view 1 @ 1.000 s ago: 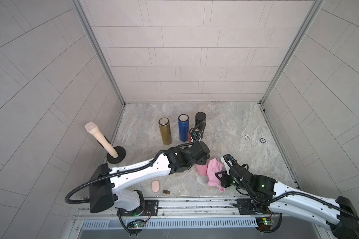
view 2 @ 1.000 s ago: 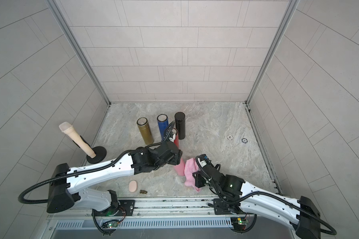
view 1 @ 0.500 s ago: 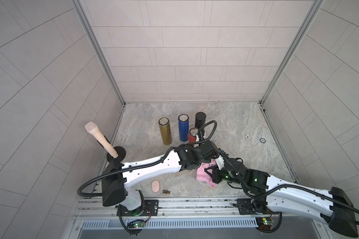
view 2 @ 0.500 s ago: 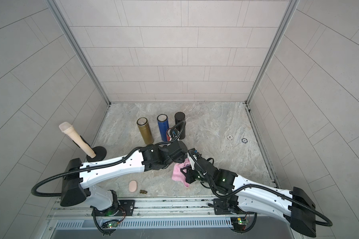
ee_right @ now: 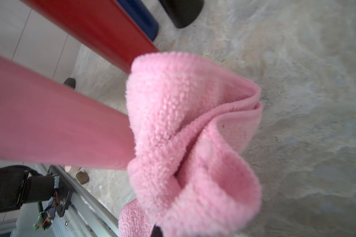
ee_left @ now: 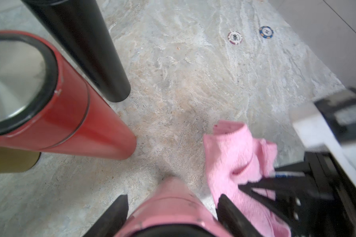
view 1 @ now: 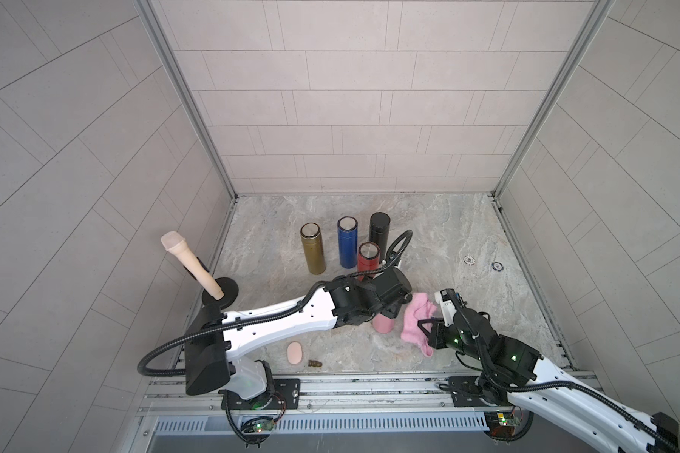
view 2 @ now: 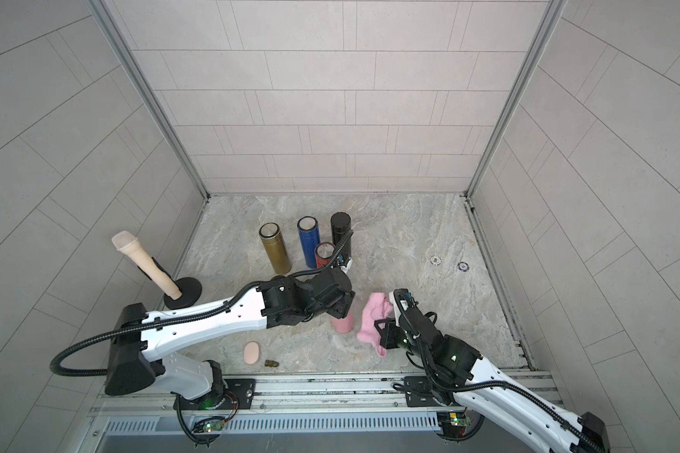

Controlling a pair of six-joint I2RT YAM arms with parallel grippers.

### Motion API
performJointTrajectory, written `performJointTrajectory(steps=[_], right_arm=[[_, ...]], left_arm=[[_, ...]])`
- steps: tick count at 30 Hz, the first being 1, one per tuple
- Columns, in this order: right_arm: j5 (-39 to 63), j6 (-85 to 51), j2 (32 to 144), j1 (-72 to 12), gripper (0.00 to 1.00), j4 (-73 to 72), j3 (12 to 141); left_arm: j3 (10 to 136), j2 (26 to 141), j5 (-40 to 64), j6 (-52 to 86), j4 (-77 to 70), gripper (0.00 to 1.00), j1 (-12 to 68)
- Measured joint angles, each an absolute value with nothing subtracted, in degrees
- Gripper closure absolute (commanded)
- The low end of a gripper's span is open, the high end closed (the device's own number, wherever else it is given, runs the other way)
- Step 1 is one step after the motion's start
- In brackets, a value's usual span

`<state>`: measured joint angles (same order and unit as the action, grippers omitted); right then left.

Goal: Wipe the surface of the thermos
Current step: Wipe the dirt from the surface of the thermos.

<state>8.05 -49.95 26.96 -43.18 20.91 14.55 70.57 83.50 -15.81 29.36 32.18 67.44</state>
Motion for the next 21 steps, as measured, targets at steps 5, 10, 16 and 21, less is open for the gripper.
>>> performJointTrajectory(steps=[5, 10, 16, 21], right_arm=[[18.4, -47.9, 34.0, -36.9, 1.00, 18.0, 14.6], [25.3, -45.1, 41.8, -36.7, 1.00, 14.0, 16.6], [32.4, -43.3, 52.8, -36.7, 1.00, 8.5, 19.8], [35.6, -42.2, 53.5, -36.6, 1.00, 8.5, 24.7]], left_arm=[[61.2, 75.2, -11.9, 20.6, 25.3, 1.00, 67.5], [58.2, 72.8, -8.3, 15.0, 21.8, 1.00, 67.5], [56.4, 72.4, -5.5, 11.4, 17.7, 1.00, 67.5], [55.4, 72.5, -6.3, 10.4, 16.9, 1.00, 67.5]])
